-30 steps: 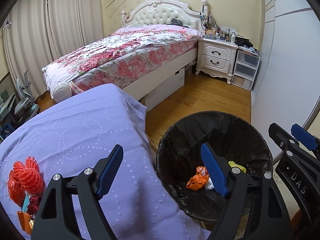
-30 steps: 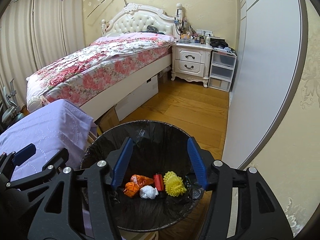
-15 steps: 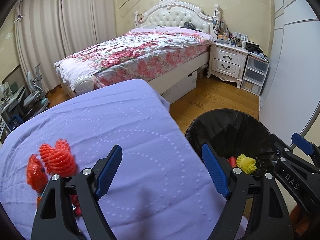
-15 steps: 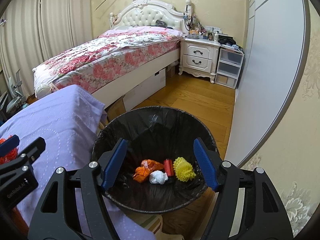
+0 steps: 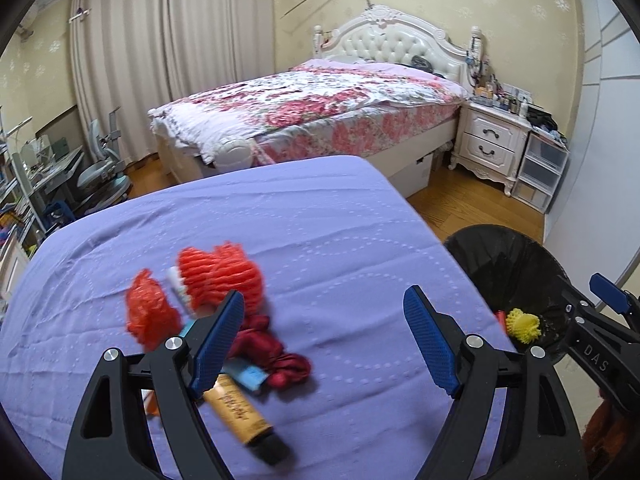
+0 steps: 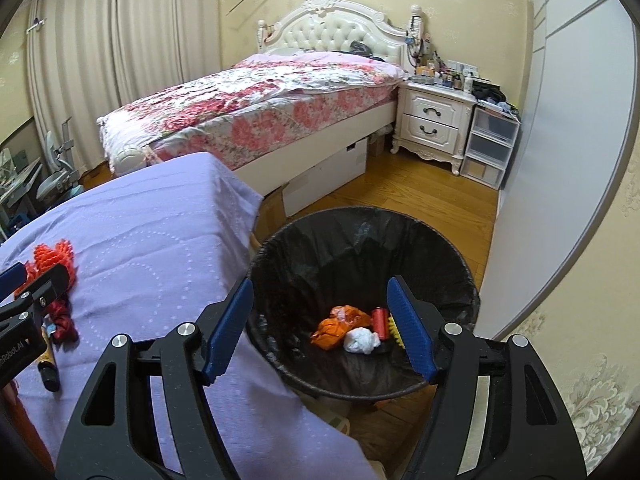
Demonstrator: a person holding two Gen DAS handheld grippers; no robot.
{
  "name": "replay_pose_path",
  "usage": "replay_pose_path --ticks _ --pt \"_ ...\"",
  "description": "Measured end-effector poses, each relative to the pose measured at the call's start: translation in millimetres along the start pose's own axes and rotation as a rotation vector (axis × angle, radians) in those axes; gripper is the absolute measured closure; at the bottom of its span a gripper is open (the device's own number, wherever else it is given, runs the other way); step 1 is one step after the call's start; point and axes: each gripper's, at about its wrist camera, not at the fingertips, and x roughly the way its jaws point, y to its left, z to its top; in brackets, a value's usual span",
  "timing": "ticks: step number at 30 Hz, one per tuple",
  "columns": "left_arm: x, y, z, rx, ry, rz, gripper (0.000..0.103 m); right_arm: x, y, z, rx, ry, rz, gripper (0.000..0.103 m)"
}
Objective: Collect trash
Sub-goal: 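Move both grippers back over the remaining trash on the bed, then grasp the red plastic bag with the left gripper while the right gripper grasps the red mesh net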
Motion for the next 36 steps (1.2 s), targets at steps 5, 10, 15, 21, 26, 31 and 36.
replay_pose_path --ticks 5,10,15,21,26,31,36 --pt "-3 36 -4 -0.051 0.002 0.058 0.024 -3 27 4 -0.037 -0.002 0.052 0.035" --pt "0 76 -10 -0.108 0.017 0.127 0.024 -1 58 8 -0.074 0.005 0.118 0.035" --pt "8 110 -18 -0.158 0.049 0.18 0.024 4 93 12 -0.125 0.025 0.187 0.035" --pt "22 132 -22 -0.19 0.095 0.177 0.024 7 130 10 -0.188 0.039 0.235 0.035" --pt "31 139 -23 -0.197 0.126 0.136 0.024 11 149 9 -0.22 0.051 0.254 0.035" --pt "39 141 -20 -0.17 0.137 0.103 0.037 11 165 10 -0.242 0.054 0.271 0.035" --pt "44 145 -22 -0.151 0.141 0.072 0.056 10 183 10 -0.266 0.057 0.3 0.035"
